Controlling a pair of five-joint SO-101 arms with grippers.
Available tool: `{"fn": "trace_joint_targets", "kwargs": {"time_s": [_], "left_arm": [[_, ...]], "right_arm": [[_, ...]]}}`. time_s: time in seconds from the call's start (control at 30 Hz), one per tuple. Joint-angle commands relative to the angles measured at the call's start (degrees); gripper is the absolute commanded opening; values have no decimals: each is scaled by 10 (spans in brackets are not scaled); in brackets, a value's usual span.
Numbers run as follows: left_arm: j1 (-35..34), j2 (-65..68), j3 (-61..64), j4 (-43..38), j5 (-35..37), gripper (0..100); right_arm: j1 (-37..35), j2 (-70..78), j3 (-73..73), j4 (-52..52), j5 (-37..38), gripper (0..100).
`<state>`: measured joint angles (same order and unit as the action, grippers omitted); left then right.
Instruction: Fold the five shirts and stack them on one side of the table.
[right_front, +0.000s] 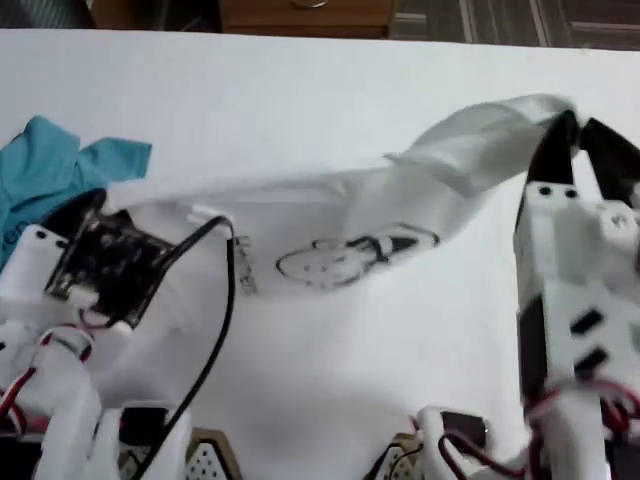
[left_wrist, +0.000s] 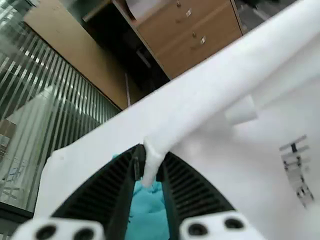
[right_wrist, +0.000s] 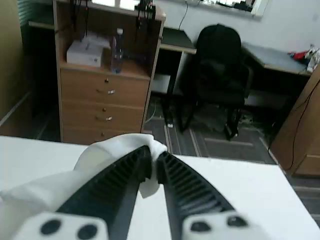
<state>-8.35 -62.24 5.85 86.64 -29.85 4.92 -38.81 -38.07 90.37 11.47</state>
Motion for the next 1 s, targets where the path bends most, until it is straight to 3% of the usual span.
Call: {"fn": "trace_joint_targets", "kwargs": {"time_s": [0.0,0.13,0.23,0.47,0.67,0.97], "left_arm": [[-8,-1,-29,-36,32,25],[12,3,-20,-57,50,25],[36,3,0,-62,55,25],[63,3,51,-98,91,25],[63,3,91,-140,96,25],[63,-1,15,-78,94,25]], "right_arm": [[23,-9,-55,4,-22,19],[124,-4,-69,7,-131,19],[156,3,-53,15,-173,19],[151,34,45,21,-220,19],[79,45,105,23,-225,19],[61,13,58,22,-208,19]]}}
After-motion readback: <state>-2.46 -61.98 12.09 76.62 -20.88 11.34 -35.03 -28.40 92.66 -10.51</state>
